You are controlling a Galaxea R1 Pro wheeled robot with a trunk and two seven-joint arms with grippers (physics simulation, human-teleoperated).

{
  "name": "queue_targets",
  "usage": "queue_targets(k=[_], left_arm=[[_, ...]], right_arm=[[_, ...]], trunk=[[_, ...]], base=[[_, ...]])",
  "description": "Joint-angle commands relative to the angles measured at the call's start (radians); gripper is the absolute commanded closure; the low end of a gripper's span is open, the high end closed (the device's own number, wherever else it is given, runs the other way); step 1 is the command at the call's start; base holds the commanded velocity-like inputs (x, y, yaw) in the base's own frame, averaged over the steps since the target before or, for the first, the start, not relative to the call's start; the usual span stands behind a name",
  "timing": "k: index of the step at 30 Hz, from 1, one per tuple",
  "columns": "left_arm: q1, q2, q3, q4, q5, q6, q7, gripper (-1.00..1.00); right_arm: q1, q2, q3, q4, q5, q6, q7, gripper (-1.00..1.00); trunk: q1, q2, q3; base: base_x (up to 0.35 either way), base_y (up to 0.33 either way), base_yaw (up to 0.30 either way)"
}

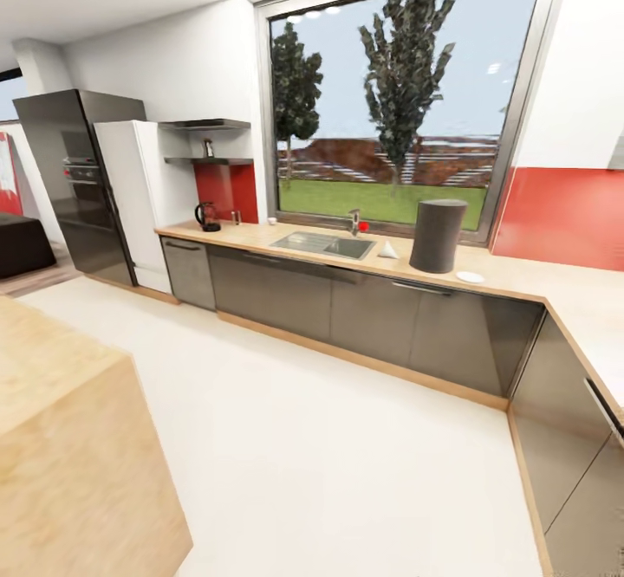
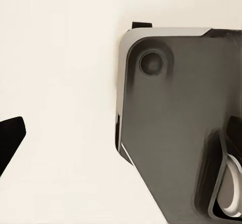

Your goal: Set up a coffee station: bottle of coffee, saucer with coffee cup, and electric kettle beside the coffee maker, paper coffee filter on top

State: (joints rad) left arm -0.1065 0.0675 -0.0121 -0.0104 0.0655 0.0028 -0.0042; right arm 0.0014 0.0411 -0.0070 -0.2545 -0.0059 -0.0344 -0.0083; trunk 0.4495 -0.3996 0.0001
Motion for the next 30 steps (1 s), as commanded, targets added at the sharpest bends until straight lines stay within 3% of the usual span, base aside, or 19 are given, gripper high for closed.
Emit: queue_targets(k=[1, 20, 30], left_arm=[[0.000, 0.000, -0.001, 0.000, 0.007, 0.000, 0.000, -1.00], [-0.001, 0.001, 0.000, 0.000, 0.005, 0.002, -0.001, -1.00], [-0.001, 0.001, 0.000, 0.000, 0.005, 0.000, 0.001, -1.00]], right_arm=[[0.000, 0.000, -0.001, 0.000, -0.001, -0.002, -0.001, -1.00], [0.000, 0.002, -0.001, 0.001, 0.000, -0.002, -0.001, -1.00], [0.000, 0.002, 0.001, 0.007, 0.003, -0.005, -0.002, -1.00]], trunk=[[0.001, 0.000, 0.000], [0.001, 0.000, 0.000], [0.001, 0.000, 0.000]], base=[[0.179, 0.000, -0.241], [0.294, 0.000, -0.259], [0.338, 0.000, -0.023]])
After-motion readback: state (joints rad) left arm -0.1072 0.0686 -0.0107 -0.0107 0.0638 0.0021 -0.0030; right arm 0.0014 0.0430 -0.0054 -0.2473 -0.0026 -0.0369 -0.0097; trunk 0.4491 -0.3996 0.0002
